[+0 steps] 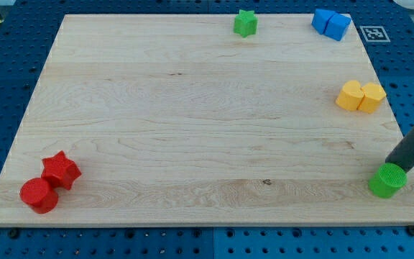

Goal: Place the arm to the top center

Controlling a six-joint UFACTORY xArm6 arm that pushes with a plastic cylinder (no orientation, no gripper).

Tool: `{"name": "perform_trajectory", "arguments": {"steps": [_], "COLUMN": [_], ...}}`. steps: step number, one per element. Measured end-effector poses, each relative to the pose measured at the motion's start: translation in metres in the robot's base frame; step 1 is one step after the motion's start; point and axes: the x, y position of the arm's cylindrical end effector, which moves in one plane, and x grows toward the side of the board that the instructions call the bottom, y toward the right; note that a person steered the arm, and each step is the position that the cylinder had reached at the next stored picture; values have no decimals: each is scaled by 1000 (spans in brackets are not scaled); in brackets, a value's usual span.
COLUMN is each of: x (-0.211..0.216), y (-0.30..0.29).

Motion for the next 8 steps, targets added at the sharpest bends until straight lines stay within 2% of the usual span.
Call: {"name": "perform_trajectory", "arguments": {"steps": [3,4,5,8], "x": [3,-28,-75,-267], "y": [-37,-54,-122,-290]}}
